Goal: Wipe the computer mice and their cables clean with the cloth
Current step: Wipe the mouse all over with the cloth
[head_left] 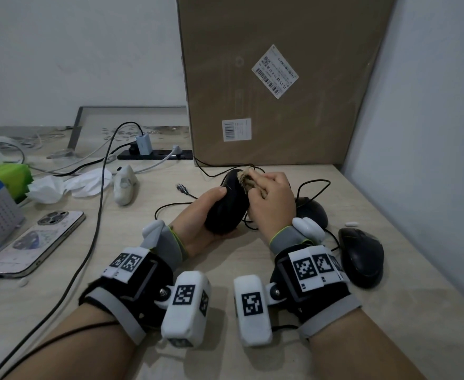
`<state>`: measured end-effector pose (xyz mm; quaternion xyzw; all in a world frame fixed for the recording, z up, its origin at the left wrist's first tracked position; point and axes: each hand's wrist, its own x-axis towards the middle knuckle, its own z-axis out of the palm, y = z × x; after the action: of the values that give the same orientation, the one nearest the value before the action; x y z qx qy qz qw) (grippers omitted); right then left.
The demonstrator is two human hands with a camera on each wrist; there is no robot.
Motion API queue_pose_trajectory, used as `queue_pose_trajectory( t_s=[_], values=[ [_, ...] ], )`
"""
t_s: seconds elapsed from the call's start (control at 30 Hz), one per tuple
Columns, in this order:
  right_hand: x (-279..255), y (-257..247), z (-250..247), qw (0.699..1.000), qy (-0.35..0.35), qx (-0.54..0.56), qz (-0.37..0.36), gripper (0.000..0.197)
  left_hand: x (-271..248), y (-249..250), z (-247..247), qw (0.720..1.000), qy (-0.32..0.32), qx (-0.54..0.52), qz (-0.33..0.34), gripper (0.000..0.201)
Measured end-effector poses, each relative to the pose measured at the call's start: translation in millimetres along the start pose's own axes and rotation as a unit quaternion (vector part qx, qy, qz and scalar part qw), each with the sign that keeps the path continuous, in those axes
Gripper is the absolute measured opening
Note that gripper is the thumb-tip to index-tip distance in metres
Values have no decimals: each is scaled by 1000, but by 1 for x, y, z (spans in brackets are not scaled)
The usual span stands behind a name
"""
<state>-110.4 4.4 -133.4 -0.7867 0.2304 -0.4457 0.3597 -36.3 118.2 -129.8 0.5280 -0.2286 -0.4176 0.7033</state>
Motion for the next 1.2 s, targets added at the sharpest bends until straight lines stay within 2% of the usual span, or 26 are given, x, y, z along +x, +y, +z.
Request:
queue_pose_trajectory(
  t_s=[0.1, 0.2, 0.37, 0.57, 0.7, 0.77, 0.9, 1.1, 1.2],
  values=[
    [-1, -1, -2, 999, 36, 12, 29, 46, 0, 1, 3, 1000, 13, -11, 7, 30],
    [0, -2, -4, 998, 55, 20, 16, 43, 1, 2, 2, 999, 33, -16, 11, 36],
    [-6, -6, 2, 998, -33, -7, -59, 37, 3, 1, -2, 999, 29, -21, 23, 30],
    [-1, 0, -3, 999, -19, -41, 9, 47, 0, -1, -1, 1000, 6, 2, 18, 36],
    [2, 2, -5, 999, 21, -28, 38, 53, 2, 1, -1, 1000, 21, -7, 16, 37],
    [1, 1, -4, 1000, 24, -16, 10, 50, 3, 1, -1, 999, 28, -11, 19, 37],
    [-5, -4, 1, 997, -32, -8, -70, 43, 4, 0, -4, 999, 32, -11, 30, 42],
    [-1, 2, -3, 999, -30, -42, -9, 53, 2, -1, -1, 1000, 7, 5, 22, 39],
    [0, 2, -5, 999, 0, -43, 11, 56, 3, 1, -1, 1000, 18, -2, 24, 41]
  ],
)
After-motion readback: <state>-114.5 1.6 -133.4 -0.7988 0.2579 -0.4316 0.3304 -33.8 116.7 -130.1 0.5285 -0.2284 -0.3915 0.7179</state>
